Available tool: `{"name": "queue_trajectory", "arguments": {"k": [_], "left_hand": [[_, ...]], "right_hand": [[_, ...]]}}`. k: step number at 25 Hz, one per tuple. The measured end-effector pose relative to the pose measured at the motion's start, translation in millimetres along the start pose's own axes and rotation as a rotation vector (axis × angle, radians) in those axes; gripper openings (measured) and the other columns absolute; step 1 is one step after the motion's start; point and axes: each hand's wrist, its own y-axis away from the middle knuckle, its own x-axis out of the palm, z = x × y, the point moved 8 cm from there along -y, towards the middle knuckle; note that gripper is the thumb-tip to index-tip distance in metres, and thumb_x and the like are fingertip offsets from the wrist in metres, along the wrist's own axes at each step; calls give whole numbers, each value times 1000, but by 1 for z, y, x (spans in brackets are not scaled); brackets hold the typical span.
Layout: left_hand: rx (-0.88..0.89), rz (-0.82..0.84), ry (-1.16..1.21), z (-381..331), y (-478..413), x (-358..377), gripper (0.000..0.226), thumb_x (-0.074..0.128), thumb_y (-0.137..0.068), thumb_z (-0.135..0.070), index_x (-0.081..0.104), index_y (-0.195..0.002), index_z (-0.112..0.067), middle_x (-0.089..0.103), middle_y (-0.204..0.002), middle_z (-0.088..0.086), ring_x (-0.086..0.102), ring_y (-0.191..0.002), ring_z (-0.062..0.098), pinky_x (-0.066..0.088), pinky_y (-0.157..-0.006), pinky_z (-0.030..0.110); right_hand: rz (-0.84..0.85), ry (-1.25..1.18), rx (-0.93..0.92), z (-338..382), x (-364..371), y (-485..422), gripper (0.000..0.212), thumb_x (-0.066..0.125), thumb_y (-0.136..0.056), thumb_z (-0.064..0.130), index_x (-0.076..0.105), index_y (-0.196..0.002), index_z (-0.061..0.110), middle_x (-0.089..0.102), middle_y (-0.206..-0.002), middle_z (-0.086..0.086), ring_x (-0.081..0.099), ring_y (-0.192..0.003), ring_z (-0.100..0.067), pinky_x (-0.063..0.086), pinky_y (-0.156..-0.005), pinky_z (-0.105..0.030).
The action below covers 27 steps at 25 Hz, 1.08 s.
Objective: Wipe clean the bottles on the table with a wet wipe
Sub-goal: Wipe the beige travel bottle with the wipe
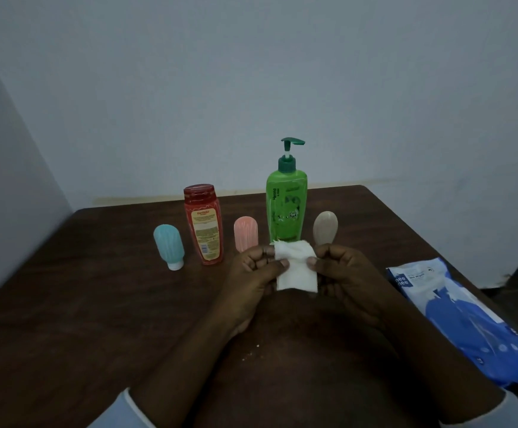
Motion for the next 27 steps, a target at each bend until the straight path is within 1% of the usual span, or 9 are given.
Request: {"name": "queue_trajectory", "arguments": {"k": [2,5,10,14,16,18,22,25,27], "left_hand": [[8,-6,1,0,0,-2,27,68,-93,2,69,-120,3,75,-118,21,70,-114,43,51,-102,65],[29,6,-15,-3,0,-2,20,65,-94,3,75,-110,-1,75,-111,27,67,-108,55,55,-92,60],[52,20,22,-11,4,0,27,54,-97,9,77,-93,-4,79,-102,15,77,-92,26,65,-76,35],[41,35,152,-12,3,2,26,51,-101,-2,76,-94,0,78,-103,18,76,-94,26,63,-81,40],[65,36,101,-14,4,3,14,64,-96,-2,75,-104,0,78,-102,16,76,-90,22,64,-75,34],[100,21,9,-13,5,2,26,72,-88,5,72,-113,-2,80,-99,11,77,-88,18,63,-70,28],[127,6,-45,-12,6,3,39,73,-86,11,68,-122,-3,79,-104,16,78,-95,26,64,-75,32],[155,4,-189,-5,6,1,33,71,-90,6,69,-121,-7,78,-101,14,77,-93,26,64,-77,31],[257,-23,-550,-2,7,3,26,71,-94,-6,72,-119,-14,78,-99,3,74,-92,14,60,-80,26]], "right_hand": [[0,-3,-46,3,-2,1,33,68,-80,11,59,-108,-6,72,-105,-22,70,-83,-37,59,-52,-39],[-9,11,-132,9,-7,1,19,63,-86,8,63,-100,-5,69,-93,-27,62,-66,-36,52,-43,-33],[-10,51,-237,14,-8,1,34,47,-94,-12,76,-80,1,72,-95,-22,64,-76,-41,57,-52,-35],[-40,122,-282,15,-13,1,42,46,-91,-14,78,-75,9,73,-93,-17,64,-90,-44,54,-80,-57],[-40,59,-279,13,-11,0,24,56,-86,-3,74,-80,12,69,-89,-13,63,-85,-37,53,-76,-53],[6,-89,-225,9,-4,0,10,68,-86,9,67,-96,14,67,-93,-9,67,-84,-29,56,-72,-47],[31,142,-75,0,1,2,25,68,-87,8,67,-112,4,76,-96,-13,74,-82,-24,62,-67,-32],[-209,312,-200,13,-26,1,11,68,-91,5,71,-100,2,76,-83,-16,71,-64,-16,56,-54,-20],[-458,326,-309,25,-57,4,8,69,-92,10,70,-100,9,75,-88,-10,73,-70,-12,57,-57,-22]]}}
